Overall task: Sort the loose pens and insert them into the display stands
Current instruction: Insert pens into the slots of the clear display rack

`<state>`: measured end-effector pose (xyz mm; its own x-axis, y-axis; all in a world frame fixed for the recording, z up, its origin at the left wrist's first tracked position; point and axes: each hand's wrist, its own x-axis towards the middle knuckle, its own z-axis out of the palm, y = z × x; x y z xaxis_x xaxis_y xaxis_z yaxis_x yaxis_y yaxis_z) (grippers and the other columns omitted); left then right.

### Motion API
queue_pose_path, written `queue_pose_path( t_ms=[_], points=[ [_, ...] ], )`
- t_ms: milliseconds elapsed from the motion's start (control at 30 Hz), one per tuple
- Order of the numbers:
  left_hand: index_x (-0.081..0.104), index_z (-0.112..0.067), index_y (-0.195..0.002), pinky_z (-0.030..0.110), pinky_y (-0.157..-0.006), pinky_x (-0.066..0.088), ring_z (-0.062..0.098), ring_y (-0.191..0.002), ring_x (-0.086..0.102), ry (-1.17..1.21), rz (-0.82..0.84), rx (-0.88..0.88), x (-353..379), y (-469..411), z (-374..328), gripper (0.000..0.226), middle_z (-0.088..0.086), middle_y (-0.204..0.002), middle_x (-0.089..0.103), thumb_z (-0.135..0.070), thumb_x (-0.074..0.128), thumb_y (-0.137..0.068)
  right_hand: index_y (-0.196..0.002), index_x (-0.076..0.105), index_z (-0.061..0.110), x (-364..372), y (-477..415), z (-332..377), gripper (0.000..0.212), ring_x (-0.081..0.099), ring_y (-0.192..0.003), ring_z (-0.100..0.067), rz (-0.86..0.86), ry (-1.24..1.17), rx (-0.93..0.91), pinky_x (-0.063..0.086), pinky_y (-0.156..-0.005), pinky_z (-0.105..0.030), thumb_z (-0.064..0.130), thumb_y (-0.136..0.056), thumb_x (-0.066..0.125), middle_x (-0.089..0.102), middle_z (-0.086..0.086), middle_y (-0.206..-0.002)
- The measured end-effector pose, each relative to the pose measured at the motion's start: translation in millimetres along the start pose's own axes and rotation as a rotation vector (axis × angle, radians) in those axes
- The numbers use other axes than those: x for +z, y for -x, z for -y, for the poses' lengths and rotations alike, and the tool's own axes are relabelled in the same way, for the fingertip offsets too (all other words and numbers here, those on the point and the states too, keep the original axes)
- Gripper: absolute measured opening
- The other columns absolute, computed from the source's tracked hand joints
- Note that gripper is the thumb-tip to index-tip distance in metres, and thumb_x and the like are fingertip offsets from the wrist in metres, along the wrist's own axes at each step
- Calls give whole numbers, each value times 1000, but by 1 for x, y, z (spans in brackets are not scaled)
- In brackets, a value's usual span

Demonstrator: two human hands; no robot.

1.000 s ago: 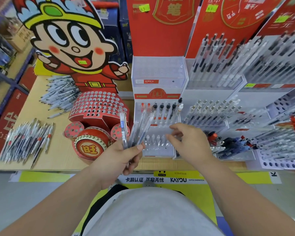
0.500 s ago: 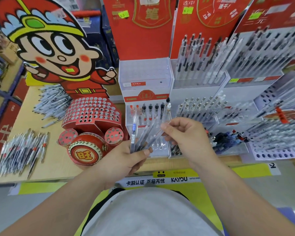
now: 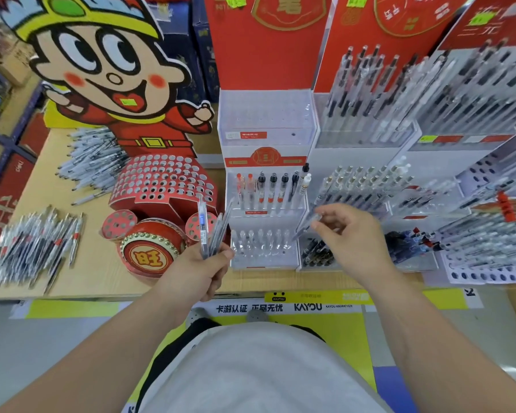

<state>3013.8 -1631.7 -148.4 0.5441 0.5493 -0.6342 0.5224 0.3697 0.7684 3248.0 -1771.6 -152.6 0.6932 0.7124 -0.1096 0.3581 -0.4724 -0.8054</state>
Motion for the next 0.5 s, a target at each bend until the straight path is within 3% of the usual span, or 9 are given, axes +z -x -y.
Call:
queue_pose_path(
  t_ms=[67, 133, 267, 500],
  points=[
    [52, -15, -85, 27, -48, 24, 15, -53, 33, 38, -9, -10, -1, -1, 5, 19, 2, -65, 41, -21, 55, -103, -107, 73, 28, 7, -1, -2, 18, 62, -76, 10, 9, 112, -73, 48, -71, -9, 21, -90, 74, 65, 24, -81],
    [52, -16, -86, 26, -48, 24, 15, -53, 33, 66, -17, -20, -1, -3, 8, 18, 2, -64, 41, -21, 55, -103, -108, 74, 23, 11, -2, -4, 19, 62, -75, 7, 19, 189, -138, 52, -74, -16, 20, -90, 74, 64, 24, -80],
    [54, -15, -93, 25, -45, 25, 15, -54, 34, 111, -29, -28, 1, -5, 11, 12, 2, -66, 42, -21, 55, -103, -115, 73, 19, 17, -6, -11, 24, 67, -79, -8, 45, 273, -188, 57, -81, -32, 21, -91, 73, 73, 9, -89],
    [56, -15, -94, 26, -46, 26, 15, -54, 35, 106, -16, -27, 2, -7, 9, 12, 2, -65, 45, -23, 54, -103, -115, 74, 19, 30, -11, -19, 25, 70, -87, -15, 114, 375, -174, 57, -84, -35, 22, -90, 74, 77, 3, -97]
  ],
)
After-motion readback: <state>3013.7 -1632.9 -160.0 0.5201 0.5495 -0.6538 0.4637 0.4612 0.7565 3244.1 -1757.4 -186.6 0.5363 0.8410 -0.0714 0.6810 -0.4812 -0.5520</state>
